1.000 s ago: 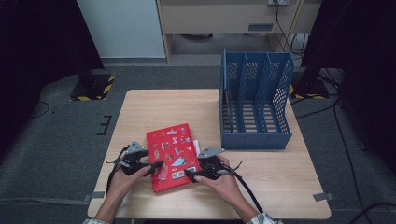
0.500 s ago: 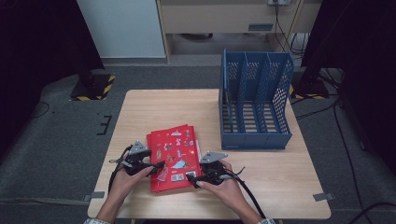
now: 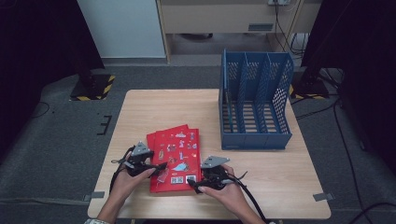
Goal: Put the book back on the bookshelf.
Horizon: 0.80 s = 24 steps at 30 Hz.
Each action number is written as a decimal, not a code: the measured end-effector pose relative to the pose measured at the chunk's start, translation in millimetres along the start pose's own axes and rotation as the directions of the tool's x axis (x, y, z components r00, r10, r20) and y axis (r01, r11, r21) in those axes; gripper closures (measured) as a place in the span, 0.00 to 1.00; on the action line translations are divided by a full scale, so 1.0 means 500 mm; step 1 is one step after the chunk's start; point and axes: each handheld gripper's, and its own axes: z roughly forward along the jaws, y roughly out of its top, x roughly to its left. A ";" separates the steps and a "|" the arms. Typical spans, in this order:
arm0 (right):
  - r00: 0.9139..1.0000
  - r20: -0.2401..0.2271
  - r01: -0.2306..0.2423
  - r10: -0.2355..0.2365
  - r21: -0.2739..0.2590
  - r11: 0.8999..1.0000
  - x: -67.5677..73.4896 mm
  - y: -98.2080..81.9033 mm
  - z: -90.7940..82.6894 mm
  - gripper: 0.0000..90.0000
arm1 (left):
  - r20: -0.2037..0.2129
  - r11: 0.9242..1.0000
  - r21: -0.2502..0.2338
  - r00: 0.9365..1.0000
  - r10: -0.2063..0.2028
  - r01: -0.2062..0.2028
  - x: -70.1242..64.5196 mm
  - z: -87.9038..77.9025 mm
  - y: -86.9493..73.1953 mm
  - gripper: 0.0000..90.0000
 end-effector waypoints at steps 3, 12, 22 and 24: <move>1.000 -0.014 -0.004 0.004 0.001 1.000 0.006 -0.002 -0.003 0.26 | 0.001 1.000 0.001 1.000 0.000 0.000 0.000 -0.001 -0.001 0.19; 0.999 -0.032 0.015 -0.015 0.007 1.000 0.024 -0.007 -0.008 0.26 | 0.005 1.000 0.004 1.000 0.010 -0.010 -0.004 -0.003 -0.002 0.20; 0.998 -0.068 0.006 -0.006 0.007 1.000 0.018 -0.007 -0.005 0.17 | 0.003 1.000 0.007 1.000 0.016 -0.016 -0.008 -0.002 -0.001 0.18; 0.998 -0.068 0.002 -0.002 -0.001 1.000 0.013 -0.006 -0.003 0.16 | 0.002 1.000 0.008 1.000 0.018 -0.018 -0.009 -0.001 -0.001 0.17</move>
